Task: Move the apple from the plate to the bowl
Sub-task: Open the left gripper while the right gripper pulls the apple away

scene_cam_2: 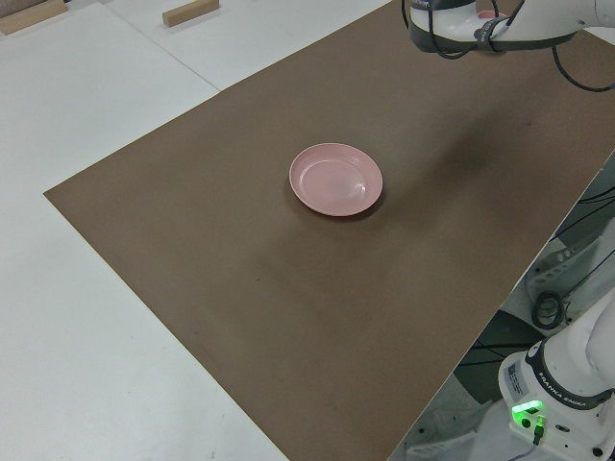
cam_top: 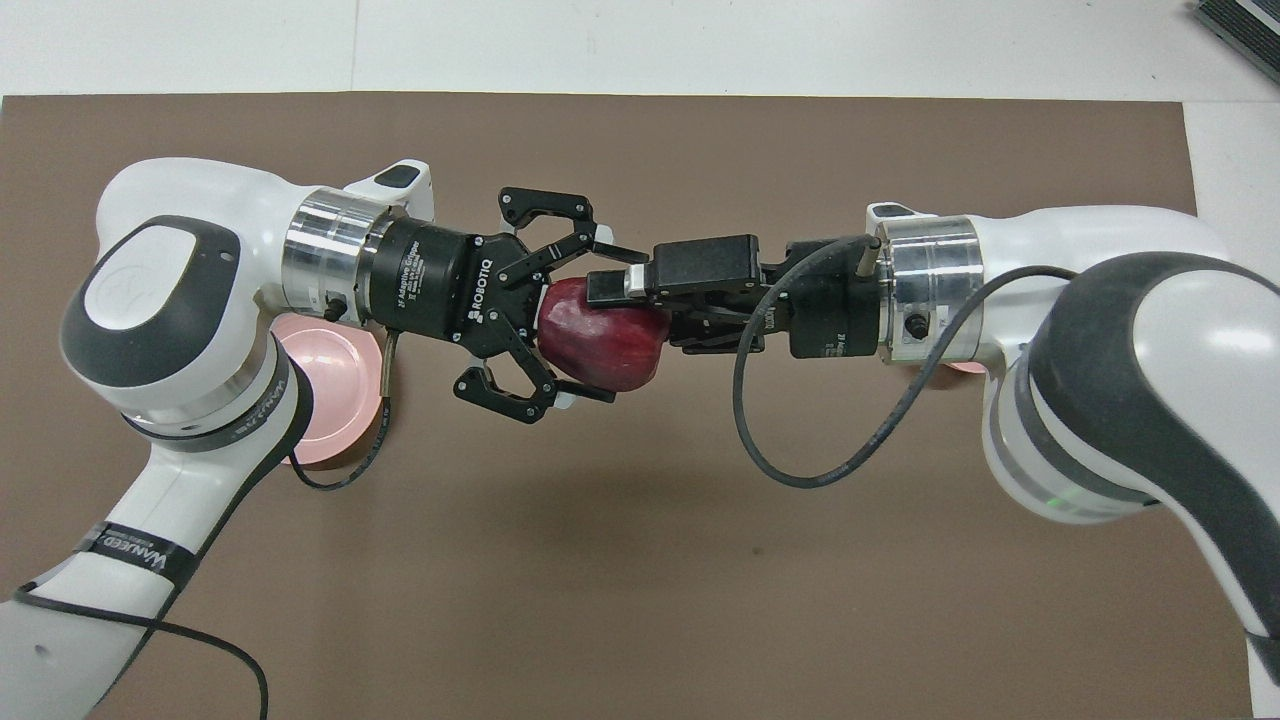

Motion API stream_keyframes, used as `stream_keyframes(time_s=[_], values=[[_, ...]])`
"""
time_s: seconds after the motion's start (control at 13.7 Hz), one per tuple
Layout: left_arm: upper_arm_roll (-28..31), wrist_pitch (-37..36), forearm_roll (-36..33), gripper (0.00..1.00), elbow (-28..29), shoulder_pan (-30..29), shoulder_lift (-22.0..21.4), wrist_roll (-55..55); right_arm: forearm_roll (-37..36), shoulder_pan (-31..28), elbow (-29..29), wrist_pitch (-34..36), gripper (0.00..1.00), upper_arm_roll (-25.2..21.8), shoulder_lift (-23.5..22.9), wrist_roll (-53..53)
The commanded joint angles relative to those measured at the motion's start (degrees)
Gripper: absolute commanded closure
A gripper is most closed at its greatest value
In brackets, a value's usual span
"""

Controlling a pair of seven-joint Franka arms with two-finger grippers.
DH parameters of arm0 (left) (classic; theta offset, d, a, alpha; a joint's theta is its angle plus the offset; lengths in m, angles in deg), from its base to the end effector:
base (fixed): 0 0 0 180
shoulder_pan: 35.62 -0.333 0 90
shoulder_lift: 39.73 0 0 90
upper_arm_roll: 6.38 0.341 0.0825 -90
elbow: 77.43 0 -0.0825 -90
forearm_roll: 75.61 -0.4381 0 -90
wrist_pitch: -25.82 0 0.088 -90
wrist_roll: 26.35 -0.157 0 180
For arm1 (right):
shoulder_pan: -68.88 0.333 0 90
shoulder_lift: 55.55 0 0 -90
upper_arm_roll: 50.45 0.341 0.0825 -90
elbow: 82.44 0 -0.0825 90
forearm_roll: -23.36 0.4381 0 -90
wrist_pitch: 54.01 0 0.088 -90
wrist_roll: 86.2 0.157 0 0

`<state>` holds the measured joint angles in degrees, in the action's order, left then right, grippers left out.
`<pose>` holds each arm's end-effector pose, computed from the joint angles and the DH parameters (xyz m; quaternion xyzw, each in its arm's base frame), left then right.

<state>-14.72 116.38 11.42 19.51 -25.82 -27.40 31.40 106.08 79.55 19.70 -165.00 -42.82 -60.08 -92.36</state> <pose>0.5967 -0.3502 0.5508 0.6235 0.3491 -0.5169 0.4714 0.6114 0.3195 0.5678 -0.7749 0.0503 0.0391 0.6288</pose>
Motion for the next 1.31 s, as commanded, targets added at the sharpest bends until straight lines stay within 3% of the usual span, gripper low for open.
stream_keyframes(time_s=[0.0,0.36,1.24], values=[[0.4,1.3,-6.7,0.00,-3.0,0.1,-0.9,0.1,0.1,-1.0,-0.2,-0.4,1.00,0.1,0.1,1.2],[0.9,1.4,-19.3,0.00,-4.5,-0.1,-0.8,0.8,-9.4,-6.2,-1.8,1.9,1.00,-0.1,0.1,1.2],[1.3,8.3,-57.7,0.00,-8.6,0.0,-0.7,-4.7,-47.0,-12.9,-3.8,6.8,1.00,-0.3,-0.1,-3.3]])
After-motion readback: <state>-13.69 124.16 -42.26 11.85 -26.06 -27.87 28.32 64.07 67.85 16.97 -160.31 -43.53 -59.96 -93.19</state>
